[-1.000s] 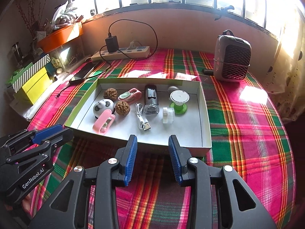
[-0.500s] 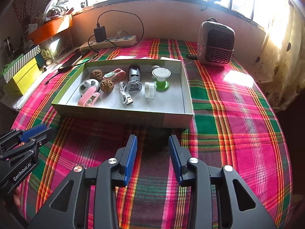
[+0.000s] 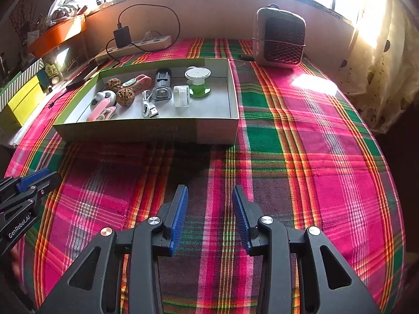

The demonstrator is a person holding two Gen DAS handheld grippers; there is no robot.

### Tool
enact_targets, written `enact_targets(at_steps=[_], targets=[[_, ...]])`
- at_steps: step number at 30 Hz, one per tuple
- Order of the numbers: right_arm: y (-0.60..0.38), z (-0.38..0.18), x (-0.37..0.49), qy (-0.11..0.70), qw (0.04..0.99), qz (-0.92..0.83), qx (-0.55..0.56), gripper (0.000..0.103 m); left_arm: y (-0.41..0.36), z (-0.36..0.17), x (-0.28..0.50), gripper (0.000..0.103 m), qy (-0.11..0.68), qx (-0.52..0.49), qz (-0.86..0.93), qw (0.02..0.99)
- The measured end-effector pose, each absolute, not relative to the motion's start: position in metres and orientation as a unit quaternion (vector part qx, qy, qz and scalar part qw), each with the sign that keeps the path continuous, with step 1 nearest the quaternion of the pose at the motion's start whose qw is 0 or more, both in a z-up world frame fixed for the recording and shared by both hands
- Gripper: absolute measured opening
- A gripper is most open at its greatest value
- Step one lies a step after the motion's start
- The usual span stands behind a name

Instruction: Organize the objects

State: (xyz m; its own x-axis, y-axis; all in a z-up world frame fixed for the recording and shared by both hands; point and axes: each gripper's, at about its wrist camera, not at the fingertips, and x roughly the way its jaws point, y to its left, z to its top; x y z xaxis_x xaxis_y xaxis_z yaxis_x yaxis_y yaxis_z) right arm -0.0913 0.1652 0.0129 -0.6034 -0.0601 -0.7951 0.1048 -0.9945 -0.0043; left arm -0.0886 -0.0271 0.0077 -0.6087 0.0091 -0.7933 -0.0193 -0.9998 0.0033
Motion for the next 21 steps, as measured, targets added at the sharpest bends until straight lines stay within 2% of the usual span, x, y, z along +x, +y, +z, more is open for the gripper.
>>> enact_targets(at_steps=[11, 14, 21], targets=[[0.171, 0.011, -0.087, 0.033, 0.060, -0.897, 0.436, 0.038, -0.024, 0.007, -0.090, 0.024, 0.009, -0.431, 0.902, -0.007], [0.174, 0.010, -0.088, 0.035, 0.052, -0.897, 0.437, 0.055, -0.023, 0.006, -0.089, 0.024, 0.007, -0.428, 0.904, -0.013], [0.175, 0.009, -0.088, 0.033, 0.060, -0.896, 0.439, 0.061, -0.022, 0.007, -0.089, 0.024, 0.005, -0.427, 0.904, -0.018]])
